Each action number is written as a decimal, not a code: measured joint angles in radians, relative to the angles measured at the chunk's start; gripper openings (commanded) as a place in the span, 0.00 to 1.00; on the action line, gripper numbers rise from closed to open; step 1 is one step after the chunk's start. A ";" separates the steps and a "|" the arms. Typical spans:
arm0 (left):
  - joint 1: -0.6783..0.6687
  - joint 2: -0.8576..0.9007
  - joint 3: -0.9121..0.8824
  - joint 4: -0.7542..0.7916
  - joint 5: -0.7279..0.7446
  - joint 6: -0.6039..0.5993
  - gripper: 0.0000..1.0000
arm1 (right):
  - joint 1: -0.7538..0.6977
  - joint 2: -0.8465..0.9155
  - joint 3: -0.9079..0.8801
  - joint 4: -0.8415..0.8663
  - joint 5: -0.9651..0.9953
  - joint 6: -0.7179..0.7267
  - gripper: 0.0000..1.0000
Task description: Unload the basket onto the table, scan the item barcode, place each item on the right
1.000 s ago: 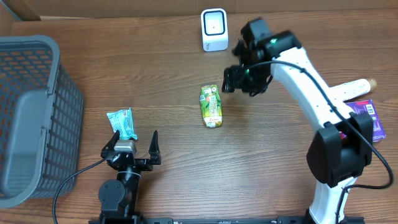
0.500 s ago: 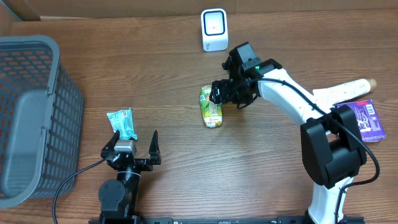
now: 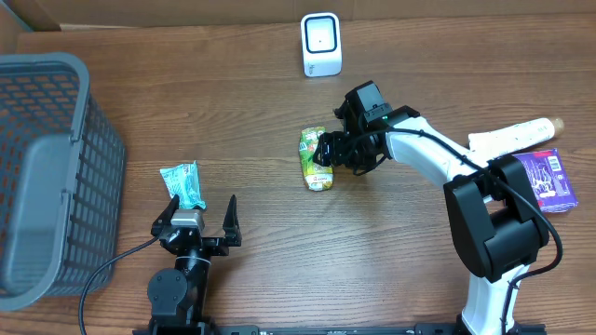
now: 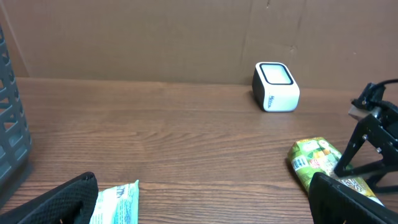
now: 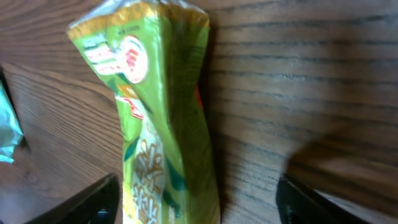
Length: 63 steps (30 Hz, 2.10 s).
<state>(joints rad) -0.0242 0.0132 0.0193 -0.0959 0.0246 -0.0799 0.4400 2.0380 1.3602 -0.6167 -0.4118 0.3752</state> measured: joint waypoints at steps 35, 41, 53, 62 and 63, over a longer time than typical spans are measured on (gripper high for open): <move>0.000 0.000 0.000 0.000 0.000 0.000 1.00 | -0.069 -0.009 -0.028 0.035 -0.321 -0.044 0.04; 0.000 0.000 0.000 0.000 0.000 0.000 0.99 | -0.185 -0.127 -0.031 0.063 -0.624 -0.143 0.04; 0.000 0.000 0.000 0.000 0.000 0.000 0.99 | -0.300 -0.172 -0.031 0.291 -1.053 0.057 0.04; 0.000 0.000 0.000 0.000 0.000 0.000 0.99 | -0.308 -0.208 -0.021 0.447 -1.090 0.270 0.04; 0.000 0.000 0.000 0.000 0.000 0.000 0.99 | -0.311 -0.225 -0.021 0.459 -1.093 0.287 0.04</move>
<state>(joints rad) -0.0242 0.0132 0.0193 -0.0959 0.0246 -0.0799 0.1291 1.8130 1.3388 -0.1577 -1.5043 0.6621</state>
